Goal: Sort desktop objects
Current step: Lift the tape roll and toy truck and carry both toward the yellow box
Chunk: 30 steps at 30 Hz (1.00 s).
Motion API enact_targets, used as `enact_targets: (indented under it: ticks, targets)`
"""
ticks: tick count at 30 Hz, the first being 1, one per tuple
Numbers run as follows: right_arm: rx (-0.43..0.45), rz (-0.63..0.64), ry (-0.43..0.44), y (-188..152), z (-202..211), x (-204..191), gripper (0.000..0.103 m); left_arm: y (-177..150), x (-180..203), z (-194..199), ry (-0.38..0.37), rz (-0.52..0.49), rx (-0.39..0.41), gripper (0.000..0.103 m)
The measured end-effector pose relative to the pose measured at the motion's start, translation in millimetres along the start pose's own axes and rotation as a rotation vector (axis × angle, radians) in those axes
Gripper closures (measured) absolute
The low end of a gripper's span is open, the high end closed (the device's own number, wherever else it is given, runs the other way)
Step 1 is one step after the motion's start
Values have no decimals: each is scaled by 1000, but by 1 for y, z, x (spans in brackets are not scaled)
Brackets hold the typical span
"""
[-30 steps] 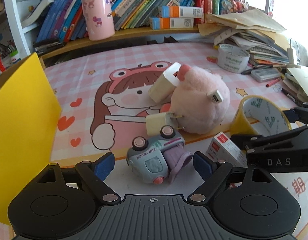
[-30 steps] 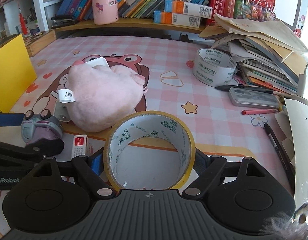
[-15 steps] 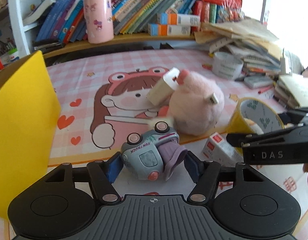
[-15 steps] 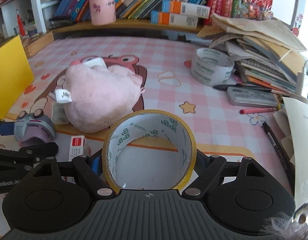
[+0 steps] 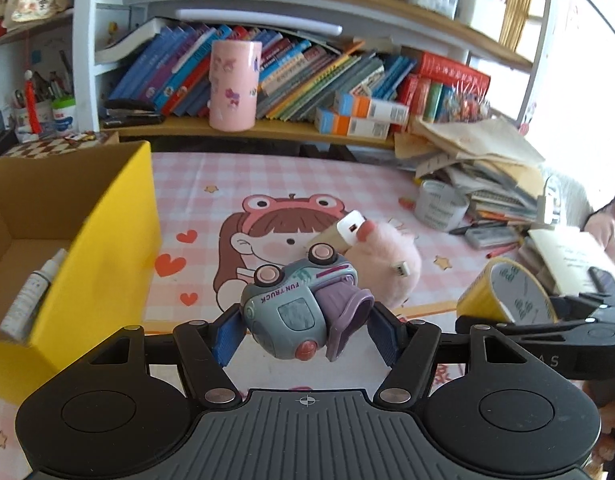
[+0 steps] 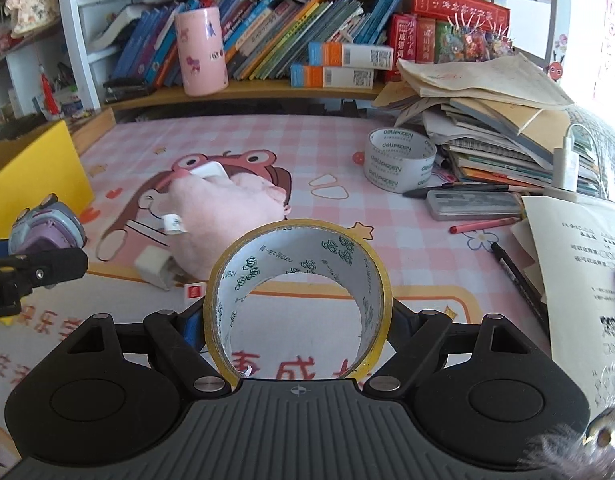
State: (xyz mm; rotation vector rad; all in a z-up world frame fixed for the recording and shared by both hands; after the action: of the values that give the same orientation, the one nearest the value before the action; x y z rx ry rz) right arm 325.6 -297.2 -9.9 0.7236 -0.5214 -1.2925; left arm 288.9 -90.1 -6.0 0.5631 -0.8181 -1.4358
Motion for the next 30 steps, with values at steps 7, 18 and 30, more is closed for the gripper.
enact_targets:
  ticks: [7, 18, 30]
  targets:
    - [10, -20, 10, -14, 26, -9, 22, -13, -3, 24, -57, 29, -17, 37]
    - [-3, 26, 7, -46, 57, -31, 22, -36, -17, 58, -95, 105, -18, 37]
    - [-1, 59, 7, -63, 78, -61, 22, -56, -43, 88, -118, 151, -27, 37]
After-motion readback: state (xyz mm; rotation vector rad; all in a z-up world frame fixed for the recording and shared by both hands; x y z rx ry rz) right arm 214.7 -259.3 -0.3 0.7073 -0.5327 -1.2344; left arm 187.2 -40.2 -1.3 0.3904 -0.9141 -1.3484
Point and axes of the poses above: each gripper's, at about its wrist camera, not at the fingertips, and z roughly against the way its jaws point, x to its right, y to its top, the point moved 1 cm from there along -z, roughly the way its jaws point
